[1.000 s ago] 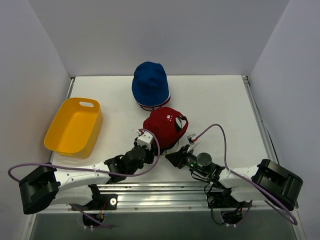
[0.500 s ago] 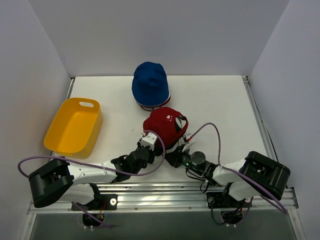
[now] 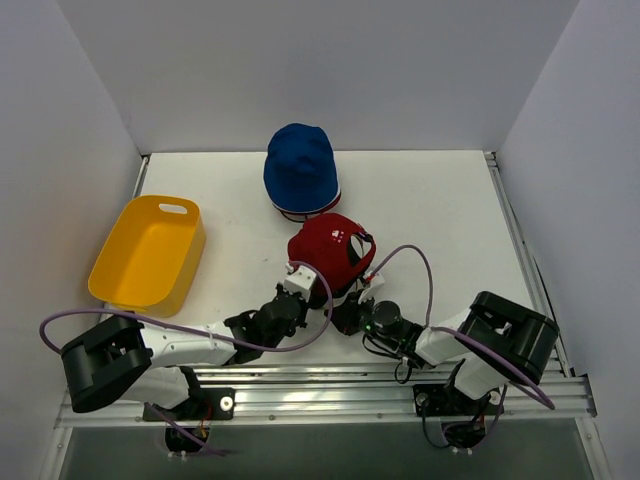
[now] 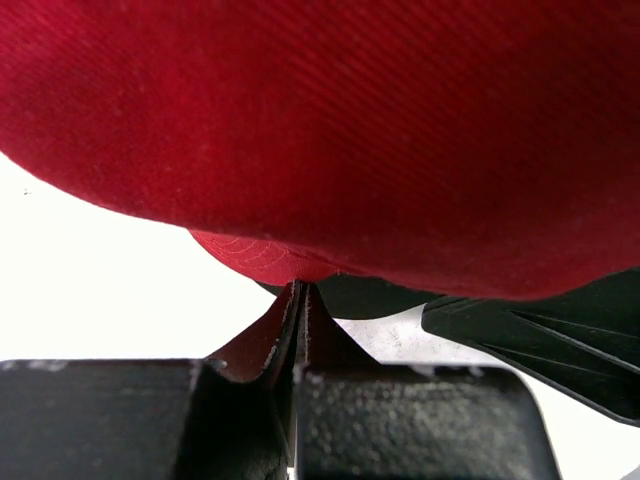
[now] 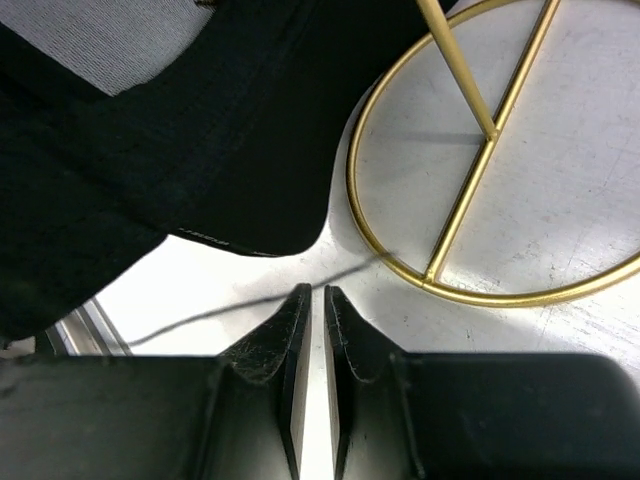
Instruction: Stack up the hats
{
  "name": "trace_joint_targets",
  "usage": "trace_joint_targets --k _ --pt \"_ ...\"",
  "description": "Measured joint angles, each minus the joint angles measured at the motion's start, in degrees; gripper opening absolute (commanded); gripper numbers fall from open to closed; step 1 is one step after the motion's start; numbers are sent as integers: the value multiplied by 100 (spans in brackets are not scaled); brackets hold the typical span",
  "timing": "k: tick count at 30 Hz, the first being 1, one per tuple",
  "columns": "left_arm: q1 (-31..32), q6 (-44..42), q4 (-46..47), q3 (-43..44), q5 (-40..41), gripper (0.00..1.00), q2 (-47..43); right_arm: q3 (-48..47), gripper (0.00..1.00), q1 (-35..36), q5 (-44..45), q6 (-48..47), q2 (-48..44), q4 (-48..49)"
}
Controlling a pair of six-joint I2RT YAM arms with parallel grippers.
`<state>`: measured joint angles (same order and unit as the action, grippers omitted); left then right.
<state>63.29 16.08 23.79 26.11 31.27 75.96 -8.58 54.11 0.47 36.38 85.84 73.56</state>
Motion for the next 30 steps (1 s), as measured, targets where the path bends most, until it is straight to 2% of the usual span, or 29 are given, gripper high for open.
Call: trace_joint_targets --k 11,18,20,24,26,29,30 --pt "17 92 -111 -33 -11 2 -269 -2 7 0 -2 111 258 42" --pt "35 570 -1569 326 35 4 -1770 199 6 44 7 221 225 76" --pt "13 673 -2100 662 59 8 -2157 271 6 66 35 229 120 70" --pt "-70 719 -2546 1091 -120 22 -2570 280 7 107 98 170 -262 74" --pt "-101 640 -2610 1200 -382 37 -2549 273 8 144 114 120 -455 79" --pt "-61 439 -2739 1331 -826 50 -2184 243 8 184 173 35 -761 79" --pt "-37 407 -2789 1373 -901 51 -2044 236 8 192 186 -2 -868 79"
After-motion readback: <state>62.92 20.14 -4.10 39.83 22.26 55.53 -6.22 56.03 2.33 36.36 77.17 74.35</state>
